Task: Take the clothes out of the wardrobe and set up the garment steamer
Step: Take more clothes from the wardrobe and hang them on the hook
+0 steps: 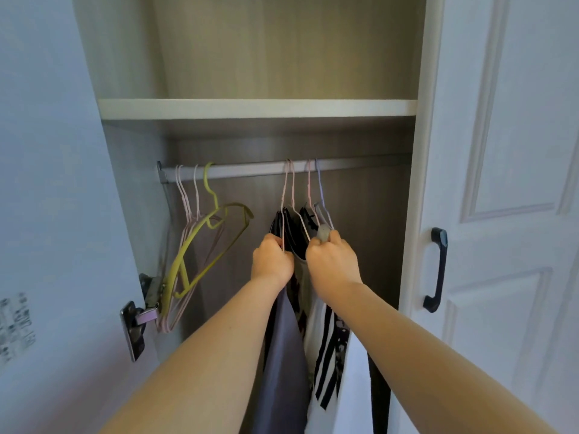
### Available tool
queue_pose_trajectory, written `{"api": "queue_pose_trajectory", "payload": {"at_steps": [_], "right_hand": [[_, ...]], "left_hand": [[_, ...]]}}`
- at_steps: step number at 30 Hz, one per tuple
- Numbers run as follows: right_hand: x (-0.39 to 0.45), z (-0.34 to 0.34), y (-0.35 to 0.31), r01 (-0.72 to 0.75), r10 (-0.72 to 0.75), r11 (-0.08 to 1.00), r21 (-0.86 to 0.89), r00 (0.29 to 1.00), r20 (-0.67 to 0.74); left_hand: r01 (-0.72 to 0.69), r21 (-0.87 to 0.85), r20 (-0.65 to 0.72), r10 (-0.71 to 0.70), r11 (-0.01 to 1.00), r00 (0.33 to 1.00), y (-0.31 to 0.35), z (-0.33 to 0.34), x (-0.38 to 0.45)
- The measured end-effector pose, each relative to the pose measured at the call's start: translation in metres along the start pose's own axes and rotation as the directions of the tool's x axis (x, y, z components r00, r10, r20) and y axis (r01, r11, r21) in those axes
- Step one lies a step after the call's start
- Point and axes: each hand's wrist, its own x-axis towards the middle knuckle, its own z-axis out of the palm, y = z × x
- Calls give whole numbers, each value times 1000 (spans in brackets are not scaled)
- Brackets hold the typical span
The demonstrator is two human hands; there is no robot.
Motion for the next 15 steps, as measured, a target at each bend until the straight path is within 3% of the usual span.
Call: {"api": "queue_pose_trajectory", "payload": {"at_steps": [4, 9, 15], "right_hand": [[9, -1, -3, -137, 134, 984, 116, 990, 37], [17, -10, -7, -237, 229, 917, 320, 971, 63], [25, 0, -12, -318, 342, 671, 670, 934, 101]], "left_hand": [[96, -261, -11, -103, 961, 995, -2, 3, 12], [183, -518, 23, -200, 836, 980, -4, 2, 21], [178, -675, 11, -231, 716, 973, 8, -6, 21]]}}
